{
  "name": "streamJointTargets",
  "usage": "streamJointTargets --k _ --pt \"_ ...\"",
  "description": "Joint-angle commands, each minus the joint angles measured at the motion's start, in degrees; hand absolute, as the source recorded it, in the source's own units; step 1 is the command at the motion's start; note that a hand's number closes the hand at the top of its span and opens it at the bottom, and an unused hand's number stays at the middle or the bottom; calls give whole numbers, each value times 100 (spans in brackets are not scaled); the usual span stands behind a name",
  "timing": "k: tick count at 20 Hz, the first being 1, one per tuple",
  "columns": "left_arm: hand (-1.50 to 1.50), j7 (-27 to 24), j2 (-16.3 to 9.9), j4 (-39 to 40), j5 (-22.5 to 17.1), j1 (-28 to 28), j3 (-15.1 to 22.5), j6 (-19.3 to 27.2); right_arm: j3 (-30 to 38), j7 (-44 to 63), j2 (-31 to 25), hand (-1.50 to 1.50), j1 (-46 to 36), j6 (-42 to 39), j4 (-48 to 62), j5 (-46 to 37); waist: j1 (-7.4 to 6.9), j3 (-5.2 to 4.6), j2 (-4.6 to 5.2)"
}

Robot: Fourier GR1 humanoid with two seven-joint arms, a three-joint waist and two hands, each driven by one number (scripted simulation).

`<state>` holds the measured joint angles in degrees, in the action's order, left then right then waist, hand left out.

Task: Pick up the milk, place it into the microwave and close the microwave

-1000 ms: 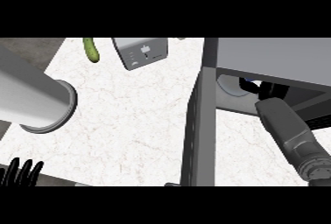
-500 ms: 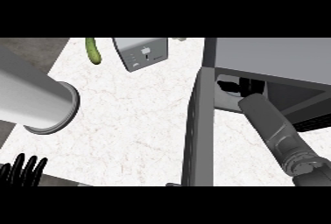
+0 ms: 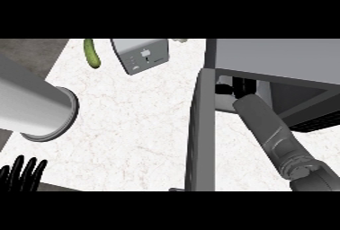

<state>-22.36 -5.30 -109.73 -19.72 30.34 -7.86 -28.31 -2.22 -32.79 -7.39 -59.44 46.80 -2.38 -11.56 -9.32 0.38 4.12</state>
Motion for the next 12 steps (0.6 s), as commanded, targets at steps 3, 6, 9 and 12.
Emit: streamJointTargets --k 3,6,9,12 --pt "-150 -40 -45 -3 -69 41 -53 -86 495 -518 217 -150 228 -675 -443 497 139 17 -60" --pt "-150 -103 80 -2 12 92 11 -32 726 -763 232 -150 319 -1112 -574 724 221 13 -100" --pt "-150 -110 13 -67 -28 361 -8 -177 971 -1145 425 -150 611 -1393 -673 970 298 5 -172" --pt "-150 84 -69 -206 -175 188 -155 -40 1129 -1515 284 -150 870 -2026 -690 1128 450 1 -192"
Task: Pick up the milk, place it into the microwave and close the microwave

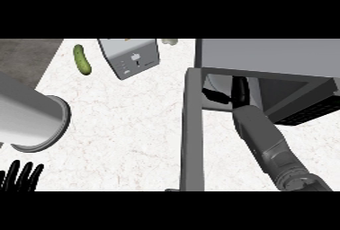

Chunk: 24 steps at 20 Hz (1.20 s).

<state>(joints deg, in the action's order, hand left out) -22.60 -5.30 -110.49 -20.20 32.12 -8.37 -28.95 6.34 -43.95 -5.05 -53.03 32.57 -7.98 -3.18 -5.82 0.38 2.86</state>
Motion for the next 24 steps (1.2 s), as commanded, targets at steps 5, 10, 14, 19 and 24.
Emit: streamJointTargets --k 5,10,14,19,24 --pt "-150 160 166 -284 4 278 124 79 447 -834 143 -150 503 -1116 -76 450 207 -13 -143" --pt "-150 121 47 -126 -119 277 -120 -45 499 -1345 134 -150 953 -1456 -51 468 333 -23 -189" --pt "-150 22 280 -404 186 628 47 -48 477 -1699 277 -150 1390 -1800 -196 482 428 -28 -241" --pt "-150 -83 113 -151 138 659 -80 -403 276 -1766 495 -150 1765 -2328 -342 432 499 -36 -283" --pt "-150 281 320 -140 853 282 382 -102 165 -1858 289 -150 2412 -2582 -792 392 576 -37 -292"
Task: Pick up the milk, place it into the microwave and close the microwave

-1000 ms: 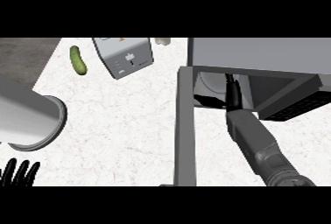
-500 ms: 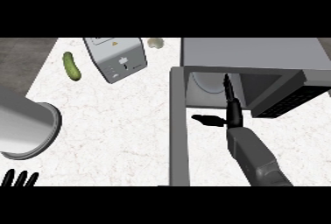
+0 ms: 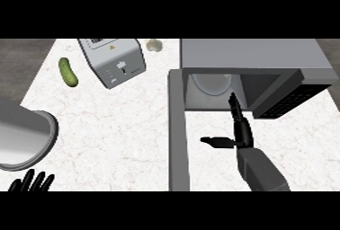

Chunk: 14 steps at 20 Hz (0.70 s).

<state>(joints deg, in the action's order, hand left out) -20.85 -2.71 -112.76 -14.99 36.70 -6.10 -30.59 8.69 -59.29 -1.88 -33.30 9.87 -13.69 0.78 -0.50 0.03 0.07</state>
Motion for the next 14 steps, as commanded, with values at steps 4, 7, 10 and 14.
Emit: streamJointTargets --k 4,7,10,14 --pt "-150 213 263 -242 462 220 483 150 -124 -58 -475 -150 1060 -658 -1046 122 111 -9 -49" --pt "-150 -153 82 612 491 -261 329 -209 -175 6 -526 -150 1617 -844 -1579 230 149 -14 -48" --pt "-150 278 87 204 820 -230 831 -201 -290 87 -537 150 2123 -705 -2226 233 178 -15 -57" --pt "-150 176 84 577 1485 -591 1285 -249 -257 442 -991 150 2638 -1054 -2814 390 160 -14 -43"
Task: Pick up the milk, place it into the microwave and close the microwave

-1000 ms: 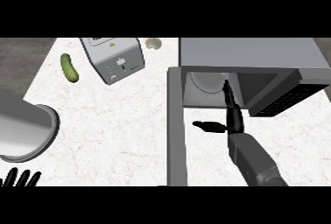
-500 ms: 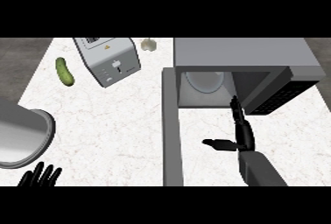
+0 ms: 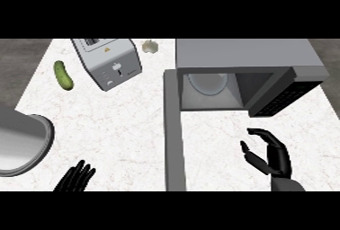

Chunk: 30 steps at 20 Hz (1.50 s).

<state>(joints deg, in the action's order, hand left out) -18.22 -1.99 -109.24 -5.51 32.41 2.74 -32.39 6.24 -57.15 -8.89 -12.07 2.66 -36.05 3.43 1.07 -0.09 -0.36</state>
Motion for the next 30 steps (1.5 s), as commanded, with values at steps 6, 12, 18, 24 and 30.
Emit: streamJointTargets --k 6,12,18,24,30 --pt "150 82 133 434 1349 -997 811 307 416 -113 -685 -150 1127 -884 -729 602 -66 11 34" --pt "150 -138 196 1733 1405 -1968 1128 1452 566 370 -807 -150 1801 -1017 -1787 961 -46 4 35" --pt "150 -74 198 2464 1660 -2926 1470 2003 755 441 -1150 -150 2089 -1582 -1899 1156 -51 6 36" --pt "150 658 161 3532 2065 -3539 1962 1031 792 372 -1386 -150 1908 -1879 -1582 1205 5 10 58" --pt "150 1041 198 4168 1786 -4132 3422 1668 811 333 -1392 -150 2002 -1828 -1809 1253 0 5 44"
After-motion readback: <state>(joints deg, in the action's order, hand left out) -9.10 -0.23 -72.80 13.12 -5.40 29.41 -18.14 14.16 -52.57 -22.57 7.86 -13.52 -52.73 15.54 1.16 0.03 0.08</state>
